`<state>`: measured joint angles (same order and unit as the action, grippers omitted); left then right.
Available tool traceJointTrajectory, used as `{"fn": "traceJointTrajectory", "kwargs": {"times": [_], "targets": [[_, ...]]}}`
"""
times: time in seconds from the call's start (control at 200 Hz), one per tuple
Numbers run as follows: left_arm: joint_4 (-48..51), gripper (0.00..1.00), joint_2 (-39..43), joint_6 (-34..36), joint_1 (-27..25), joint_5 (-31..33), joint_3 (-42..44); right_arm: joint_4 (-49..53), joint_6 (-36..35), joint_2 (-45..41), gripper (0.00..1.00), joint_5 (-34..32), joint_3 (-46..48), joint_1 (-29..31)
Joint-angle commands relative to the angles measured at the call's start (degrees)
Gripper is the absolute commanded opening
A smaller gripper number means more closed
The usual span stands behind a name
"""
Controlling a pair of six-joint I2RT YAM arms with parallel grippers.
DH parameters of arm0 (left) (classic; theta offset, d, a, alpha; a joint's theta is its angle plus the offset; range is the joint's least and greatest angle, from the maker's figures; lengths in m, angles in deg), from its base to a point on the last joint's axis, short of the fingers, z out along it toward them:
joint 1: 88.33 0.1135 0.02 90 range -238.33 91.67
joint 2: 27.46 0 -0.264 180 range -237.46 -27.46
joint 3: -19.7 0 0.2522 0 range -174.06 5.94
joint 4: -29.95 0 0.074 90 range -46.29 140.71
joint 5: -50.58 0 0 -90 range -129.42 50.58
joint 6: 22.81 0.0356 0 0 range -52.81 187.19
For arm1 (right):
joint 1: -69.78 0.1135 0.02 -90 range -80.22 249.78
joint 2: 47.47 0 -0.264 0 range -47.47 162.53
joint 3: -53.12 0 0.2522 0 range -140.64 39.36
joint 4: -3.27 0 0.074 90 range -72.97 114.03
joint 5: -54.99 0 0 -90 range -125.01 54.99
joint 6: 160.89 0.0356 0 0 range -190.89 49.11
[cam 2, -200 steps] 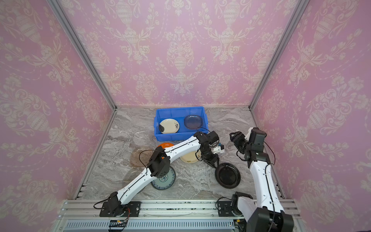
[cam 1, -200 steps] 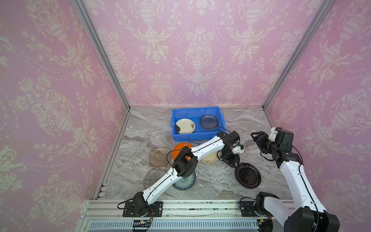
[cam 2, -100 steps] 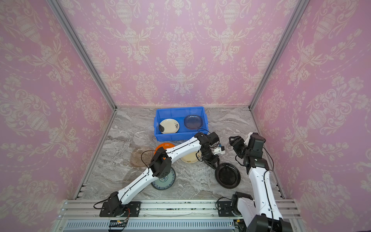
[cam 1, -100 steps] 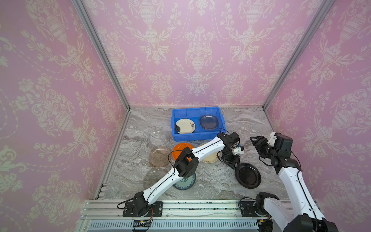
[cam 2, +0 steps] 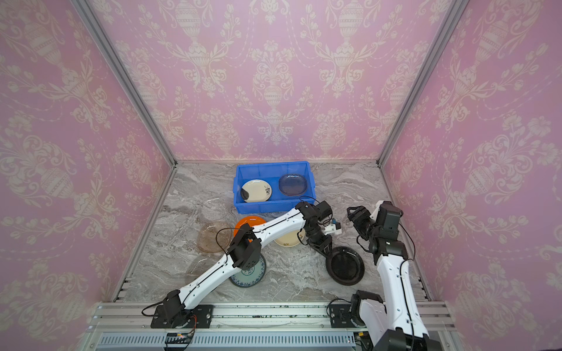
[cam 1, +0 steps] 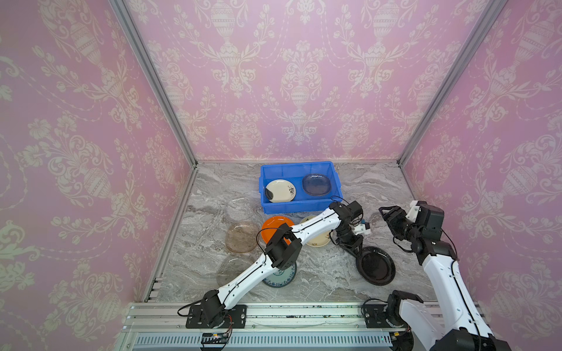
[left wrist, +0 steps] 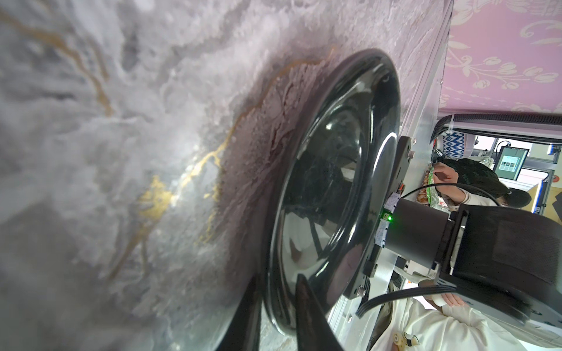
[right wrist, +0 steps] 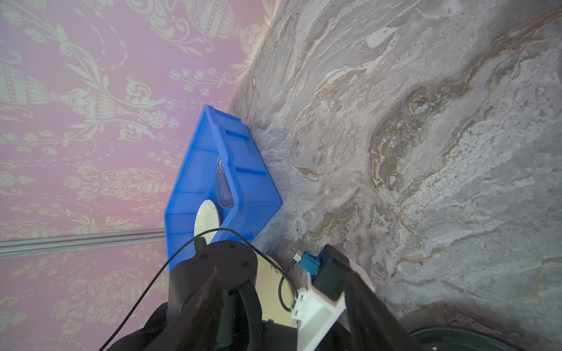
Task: Place the plates into the plastic bin on the countertop
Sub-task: 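Grasp the black plate rim with the left gripper, then lift the black plate with the left gripper toward the bin while the right arm approaches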
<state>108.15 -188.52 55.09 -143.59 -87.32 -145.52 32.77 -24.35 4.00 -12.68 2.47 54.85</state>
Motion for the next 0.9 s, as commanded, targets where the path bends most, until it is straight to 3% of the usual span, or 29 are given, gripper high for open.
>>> {"fn": "traceJointTrajectory", "kwargs": {"times": [0.0,0.23,0.43,0.641,0.896], "targets": [[1.8,0.21,-2.3,-0.9,-0.1,-0.2,-1.0,0.9,-1.2,-0.7,0.65,0.1,0.6,-0.3],[1.6,0.14,-2.3,-1.2,0.2,-0.4,-1.1,1.1,-1.7,-0.7,0.65,0.2,0.4,-0.3],[1.2,0.0,-1.3,-0.8,1.2,2.6,-0.9,1.7,-2.6,-0.1,0.65,0.2,-0.8,-0.3],[1.3,0.0,1.9,-0.6,2.6,5.4,-0.8,2.1,-3.1,0.8,0.65,-0.1,-3.3,-0.3],[6.1,0.0,13.6,-0.6,6.5,12.2,-0.5,6.5,-6.9,0.2,0.65,-7.9,-12.3,-0.3]]}}
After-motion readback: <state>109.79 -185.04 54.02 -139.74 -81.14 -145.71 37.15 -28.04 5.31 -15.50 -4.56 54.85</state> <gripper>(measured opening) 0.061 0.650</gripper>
